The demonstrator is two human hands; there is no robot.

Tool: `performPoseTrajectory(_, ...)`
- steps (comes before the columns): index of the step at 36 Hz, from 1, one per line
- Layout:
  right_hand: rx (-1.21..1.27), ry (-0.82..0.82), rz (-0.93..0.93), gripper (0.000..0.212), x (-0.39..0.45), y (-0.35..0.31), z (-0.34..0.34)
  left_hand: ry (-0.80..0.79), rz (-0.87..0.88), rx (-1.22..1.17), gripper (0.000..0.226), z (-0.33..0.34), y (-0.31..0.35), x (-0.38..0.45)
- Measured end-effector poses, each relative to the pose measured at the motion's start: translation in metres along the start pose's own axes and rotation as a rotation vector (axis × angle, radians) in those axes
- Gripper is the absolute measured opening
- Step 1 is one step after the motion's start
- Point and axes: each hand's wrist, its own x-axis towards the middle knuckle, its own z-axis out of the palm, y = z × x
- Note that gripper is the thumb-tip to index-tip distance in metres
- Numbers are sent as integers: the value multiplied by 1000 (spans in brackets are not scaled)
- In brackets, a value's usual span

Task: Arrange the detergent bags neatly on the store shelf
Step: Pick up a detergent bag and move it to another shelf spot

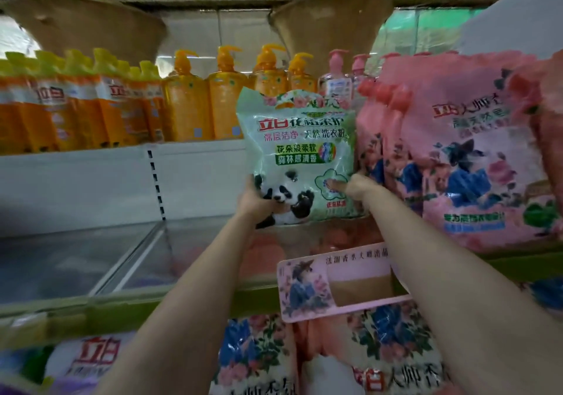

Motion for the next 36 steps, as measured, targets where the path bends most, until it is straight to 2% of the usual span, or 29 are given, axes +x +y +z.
performPoseTrajectory(6, 13, 105, 55, 100, -12, -1, 10, 57, -77, 236, 74, 5, 8, -23)
performPoseTrajectory(10, 0, 152, 46, 97, -32, 4, 7, 4, -85, 445, 60, -1, 8, -44)
performPoseTrajectory(17, -112, 75, -90, 86, -84, 20, -8, 39, -111, 474, 25, -41, 15, -79)
performPoseTrajectory(21, -141, 48, -143, 80, -94, 15, -6, 40, -72, 528, 29, -43, 21, -83)
performPoseTrajectory(27, -298, -56, -369, 81, -138, -7, 5, -9, 22, 761, 35, -55, 29, -115)
performPoseTrajectory(29, -342, -72, -445, 74, -152, -18, 11, 0, 37, 836, 38, -66, 31, -127)
performPoseTrajectory(36, -382, -126, -589, 77, -194, -63, 39, 80, -5, 946, 41, -135, 32, -162)
